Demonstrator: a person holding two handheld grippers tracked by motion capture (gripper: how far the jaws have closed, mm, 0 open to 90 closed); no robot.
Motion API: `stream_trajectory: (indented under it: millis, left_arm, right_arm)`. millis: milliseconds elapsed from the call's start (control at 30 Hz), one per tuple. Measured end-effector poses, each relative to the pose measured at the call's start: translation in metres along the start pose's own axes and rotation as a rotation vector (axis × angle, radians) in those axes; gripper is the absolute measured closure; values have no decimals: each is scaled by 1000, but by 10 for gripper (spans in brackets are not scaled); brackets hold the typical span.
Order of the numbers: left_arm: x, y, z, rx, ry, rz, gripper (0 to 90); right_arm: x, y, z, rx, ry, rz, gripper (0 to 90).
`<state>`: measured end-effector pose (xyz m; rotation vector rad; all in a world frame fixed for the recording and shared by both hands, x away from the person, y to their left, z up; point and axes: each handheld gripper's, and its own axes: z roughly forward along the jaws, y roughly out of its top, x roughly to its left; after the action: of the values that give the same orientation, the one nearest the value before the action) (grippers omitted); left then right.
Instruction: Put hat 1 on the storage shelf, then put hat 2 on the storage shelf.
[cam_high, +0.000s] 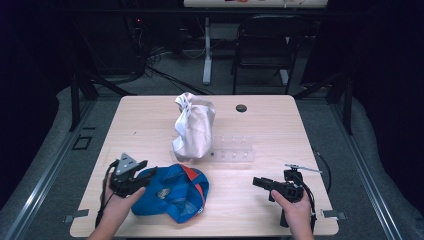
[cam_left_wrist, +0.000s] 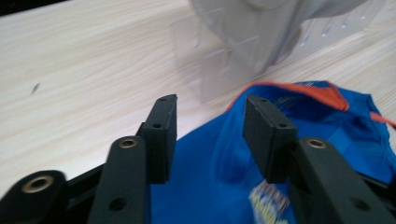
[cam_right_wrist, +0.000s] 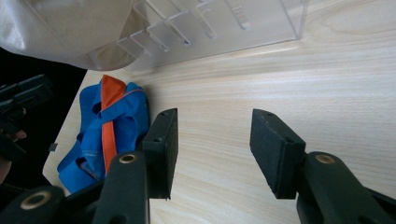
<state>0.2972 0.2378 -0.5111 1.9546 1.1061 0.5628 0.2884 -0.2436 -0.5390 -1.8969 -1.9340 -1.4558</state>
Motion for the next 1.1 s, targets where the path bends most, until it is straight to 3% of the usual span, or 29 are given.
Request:
stream_trajectory:
  millis: [67, 167, 267, 433, 467, 500, 567, 800, 900, 933, 1000, 1100]
  left_arm:
    - [12, -12, -9, 8, 19, -11, 503]
    - [24, -25, -10, 10, 20, -33, 472]
    - [32, -35, -6, 53, 1, -41, 450]
    - [38, -43, 0, 60, 9, -61, 431]
    - [38, -43, 0, 60, 9, -61, 431]
    - [39, -45, 1, 57, 14, -74, 429]
    - [40, -46, 2, 65, 15, -76, 429]
    - [39, -49, 7, 88, -2, -62, 427]
    - [36, -50, 8, 89, -4, -64, 424]
    - [36, -50, 9, 93, -3, -59, 423]
    - [36, -51, 9, 106, -3, -55, 416]
    - [36, -53, 11, 105, -8, -68, 409]
  right_arm:
    - [4, -2, 4, 10, 3, -11, 524]
    - [8, -4, 8, 31, 11, -23, 524]
    - [12, -6, 14, 37, 20, -33, 524]
    - [21, -10, 26, 89, 26, -61, 524]
    - [21, -10, 25, 119, 5, -88, 524]
    - [23, -11, 28, 106, 27, -70, 525]
    - [24, -13, 31, 113, 28, -65, 525]
    - [29, -14, 35, 131, 49, -72, 526]
    - [36, -12, 37, 166, 43, -101, 526]
    - [39, -13, 40, 159, 72, -85, 526]
    - [47, -12, 45, 191, 88, -97, 526]
    - [57, -11, 49, 211, 89, -119, 526]
